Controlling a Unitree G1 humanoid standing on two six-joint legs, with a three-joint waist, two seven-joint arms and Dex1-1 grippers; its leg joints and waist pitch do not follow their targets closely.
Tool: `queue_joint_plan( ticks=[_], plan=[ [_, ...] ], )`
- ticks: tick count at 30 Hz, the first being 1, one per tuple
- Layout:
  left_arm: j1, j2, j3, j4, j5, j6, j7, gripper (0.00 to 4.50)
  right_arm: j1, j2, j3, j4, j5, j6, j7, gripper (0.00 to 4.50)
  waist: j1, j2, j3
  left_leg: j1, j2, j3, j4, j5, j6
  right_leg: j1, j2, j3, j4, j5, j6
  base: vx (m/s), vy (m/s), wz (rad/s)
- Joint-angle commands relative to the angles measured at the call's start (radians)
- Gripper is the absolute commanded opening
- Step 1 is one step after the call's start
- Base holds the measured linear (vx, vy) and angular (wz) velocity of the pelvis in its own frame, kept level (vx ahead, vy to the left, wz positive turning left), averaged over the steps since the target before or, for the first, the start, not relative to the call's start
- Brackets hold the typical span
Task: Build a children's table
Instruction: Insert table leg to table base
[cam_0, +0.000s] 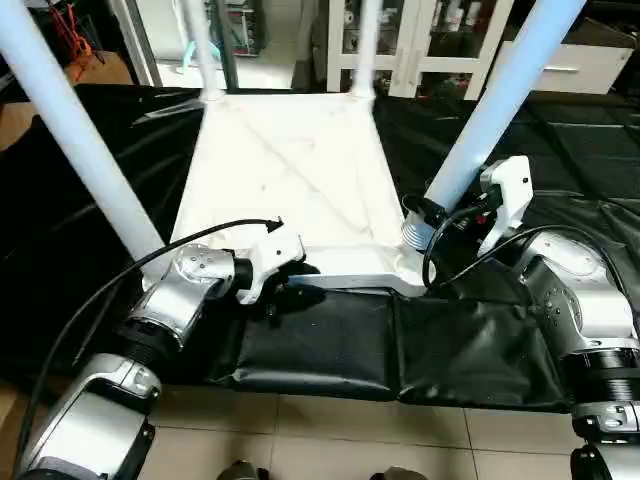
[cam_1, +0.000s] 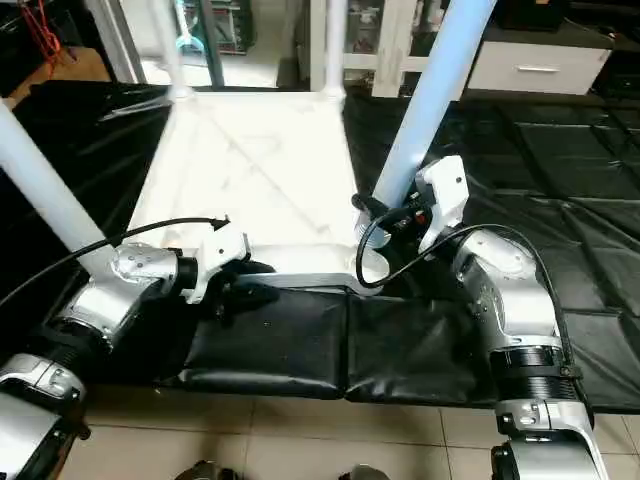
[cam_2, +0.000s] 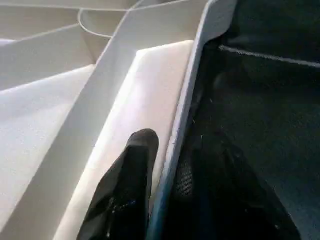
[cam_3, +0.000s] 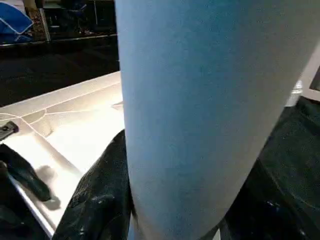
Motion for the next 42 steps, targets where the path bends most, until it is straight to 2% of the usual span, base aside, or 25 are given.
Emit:
queue_joint_plan(
  ticks=[1,2,3,6,10,13,15,16,17,23,24,28,29,33,35,38,42],
  plan=[
    [-0.045,-0.025,0.000,-0.013,0.000,-0.036,-0.007,1.93,-0.022,-0.003,0.008,-0.011,-0.002,0.001,0.011,1.86,-0.009,-0.014,-0.086,0.031,0.000,0.000,-0.058,-0.089,0.076,0.069,-0.042,0.027,-0.067,0.082,-0.277,0.000,0.000,0.00],
    [-0.046,-0.026,0.000,-0.015,-0.001,-0.036,-0.007,1.93,-0.022,-0.003,0.009,-0.012,-0.002,0.001,0.012,1.86,-0.009,-0.014,-0.087,0.031,0.000,-0.001,-0.058,-0.089,0.076,0.069,-0.043,0.026,-0.067,0.081,-0.277,0.000,0.000,0.00],
    [-0.048,-0.023,-0.005,-0.020,0.006,-0.046,-0.012,2.02,-0.022,-0.003,0.010,-0.013,-0.003,0.002,0.013,1.86,-0.010,-0.018,-0.089,0.030,0.000,-0.001,-0.058,-0.086,0.078,0.070,-0.043,0.026,-0.068,0.079,-0.276,0.000,0.000,0.00],
    [-0.049,-0.019,-0.011,-0.023,0.015,-0.059,-0.021,2.26,-0.023,-0.003,0.011,-0.014,-0.003,0.002,0.012,1.86,-0.009,-0.016,-0.089,0.028,0.000,-0.001,-0.057,-0.079,0.079,0.071,-0.043,0.026,-0.066,0.082,-0.277,0.000,0.000,0.00],
    [-0.045,-0.027,-0.005,-0.031,0.004,-0.091,-0.058,2.26,-0.022,-0.006,0.008,-0.013,-0.003,0.000,0.012,1.86,-0.019,-0.011,-0.089,0.026,-0.003,-0.003,-0.056,-0.081,0.083,0.073,-0.042,0.026,-0.067,0.084,-0.277,0.000,0.000,0.00],
    [-0.050,-0.034,-0.006,-0.017,0.016,-0.104,-0.047,2.26,-0.018,-0.007,0.006,-0.017,-0.001,0.000,0.010,1.86,-0.022,-0.012,-0.091,0.025,-0.003,-0.003,-0.055,-0.068,0.090,0.075,-0.040,0.026,-0.063,0.125,-0.284,0.000,0.000,0.00],
    [-0.060,-0.036,-0.012,0.005,0.033,-0.114,-0.037,2.26,-0.015,-0.008,0.006,-0.022,-0.001,0.001,0.007,1.86,-0.022,-0.007,-0.090,0.026,-0.002,-0.004,-0.054,-0.062,0.099,0.074,-0.039,0.025,-0.062,0.155,-0.291,0.000,0.000,0.00],
    [-0.071,-0.037,-0.021,0.032,0.054,-0.127,-0.022,2.26,-0.011,-0.009,0.006,-0.026,-0.001,0.001,0.004,1.86,-0.021,-0.001,-0.090,0.027,-0.003,-0.004,-0.054,-0.065,0.098,0.073,-0.039,0.025,-0.061,0.158,-0.293,0.000,0.000,0.00],
    [-0.074,-0.037,-0.023,0.040,0.060,-0.131,-0.016,2.26,-0.010,-0.009,0.007,-0.026,-0.001,0.001,0.003,1.86,-0.022,-0.003,-0.090,0.028,-0.003,-0.003,-0.054,-0.070,0.099,0.073,-0.037,0.024,-0.064,0.156,-0.291,0.000,0.000,0.00],
    [-0.100,-0.039,-0.025,0.103,0.094,-0.133,0.017,2.26,-0.002,-0.008,0.004,-0.035,0.000,0.003,-0.003,1.86,-0.019,0.003,-0.090,0.031,-0.002,-0.005,-0.055,-0.089,0.086,0.074,-0.038,0.024,-0.062,0.170,-0.304,0.000,0.000,0.00],
    [-0.100,-0.039,-0.025,0.103,0.094,-0.133,0.017,1.99,-0.002,-0.008,0.004,-0.035,0.000,0.003,-0.003,1.86,-0.020,0.001,-0.089,0.031,-0.003,-0.004,-0.055,-0.091,0.086,0.075,-0.038,0.024,-0.063,0.169,-0.304,0.000,0.000,0.00],
    [-0.112,-0.045,-0.019,0.138,0.104,-0.142,0.029,1.77,0.000,-0.007,0.004,-0.039,0.001,0.004,-0.007,1.86,-0.019,0.003,-0.091,0.029,-0.003,-0.006,-0.054,-0.082,0.088,0.077,-0.039,0.025,-0.061,0.191,-0.308,0.000,0.000,0.00],
    [-0.118,-0.049,-0.014,0.154,0.104,-0.147,0.030,1.52,0.002,-0.006,0.003,-0.040,0.001,0.004,-0.008,1.86,-0.019,0.005,-0.091,0.030,-0.004,-0.006,-0.054,-0.084,0.089,0.076,-0.038,0.024,-0.061,0.192,-0.308,0.000,0.000,0.00],
    [-0.121,-0.059,-0.005,0.171,0.099,-0.152,0.023,1.37,0.008,-0.005,0.003,-0.044,0.002,0.004,-0.011,1.86,-0.018,0.003,-0.089,0.029,-0.003,-0.006,-0.055,-0.090,0.090,0.077,-0.040,0.024,-0.063,0.183,-0.312,0.000,0.000,0.00],
    [-0.122,-0.062,-0.004,0.178,0.101,-0.154,0.021,1.00,0.008,-0.004,0.004,-0.045,0.002,0.005,-0.012,1.86,-0.018,0.003,-0.089,0.028,-0.003,-0.006,-0.055,-0.089,0.091,0.078,-0.040,0.024,-0.062,0.185,-0.312,0.000,0.000,0.00],
    [-0.122,-0.064,-0.008,0.185,0.108,-0.161,0.020,0.91,0.004,-0.003,0.004,-0.039,0.001,0.003,-0.012,1.86,-0.017,0.003,-0.089,0.029,-0.003,-0.006,-0.055,-0.086,0.097,0.078,-0.040,0.024,-0.063,0.180,-0.312,0.000,0.000,0.00],
    [-0.120,-0.057,-0.024,0.194,0.126,-0.173,0.007,0.55,-0.001,-0.003,0.005,-0.033,0.000,0.002,-0.011,1.86,-0.017,0.002,-0.090,0.028,-0.002,-0.006,-0.054,-0.078,0.104,0.078,-0.041,0.024,-0.063,0.183,-0.310,0.000,0.000,0.00]
  ],
)
